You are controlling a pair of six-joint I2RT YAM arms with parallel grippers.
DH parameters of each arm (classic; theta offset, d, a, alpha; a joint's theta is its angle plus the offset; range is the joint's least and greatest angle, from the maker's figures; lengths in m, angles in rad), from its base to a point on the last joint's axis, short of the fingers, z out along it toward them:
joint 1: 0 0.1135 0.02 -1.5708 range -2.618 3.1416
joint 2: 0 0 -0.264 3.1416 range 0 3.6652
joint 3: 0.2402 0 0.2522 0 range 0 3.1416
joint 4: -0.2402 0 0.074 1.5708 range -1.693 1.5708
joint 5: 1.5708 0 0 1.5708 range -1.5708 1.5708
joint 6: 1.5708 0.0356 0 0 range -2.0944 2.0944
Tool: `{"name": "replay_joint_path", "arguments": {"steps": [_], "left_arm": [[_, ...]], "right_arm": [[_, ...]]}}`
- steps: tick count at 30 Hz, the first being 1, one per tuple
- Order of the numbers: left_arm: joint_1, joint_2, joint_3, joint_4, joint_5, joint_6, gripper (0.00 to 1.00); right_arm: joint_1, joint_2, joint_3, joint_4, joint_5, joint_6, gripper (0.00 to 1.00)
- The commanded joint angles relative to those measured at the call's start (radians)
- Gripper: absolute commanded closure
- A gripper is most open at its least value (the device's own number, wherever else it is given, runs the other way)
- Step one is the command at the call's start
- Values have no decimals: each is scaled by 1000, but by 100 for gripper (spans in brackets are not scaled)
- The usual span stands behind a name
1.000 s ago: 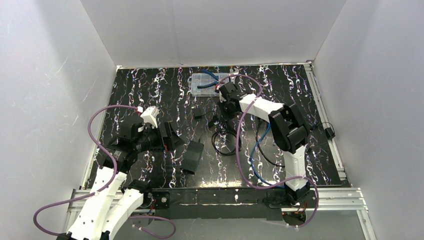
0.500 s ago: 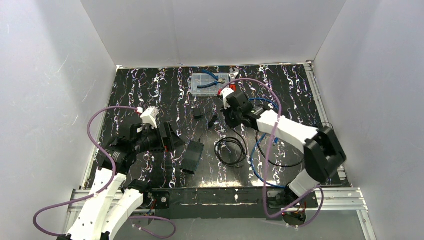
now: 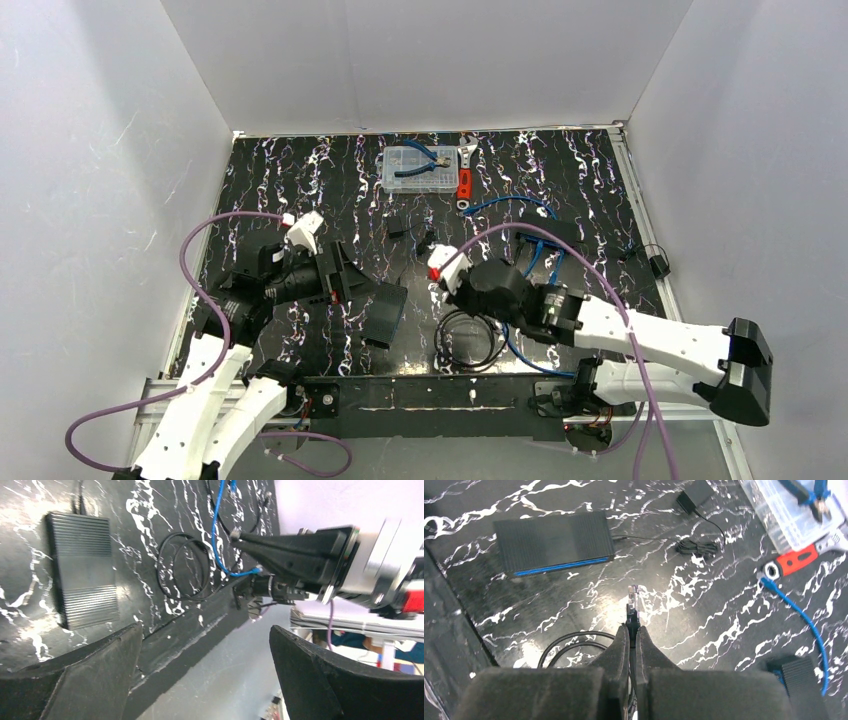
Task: Insert the plug into the switch port
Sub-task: Pick up the connector from the center of the board.
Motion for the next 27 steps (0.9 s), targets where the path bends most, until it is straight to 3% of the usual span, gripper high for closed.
{"name": "replay_joint_path", "arguments": {"steps": [1,8,19,27], "left_arm": [[7,21,15,19,146,-69,2],[6,19,-12,25,229,-130,2],[7,8,-68,79,307,-189,3],[7,14,-76,102,327,-204,18]], "right_arm": [[127,-44,-60,172,146,-174,99],[258,4,-85,379,278,-379,99],[354,139,-75,683,336,-685,99],[426,217,-122,941,363,-919,99]]}}
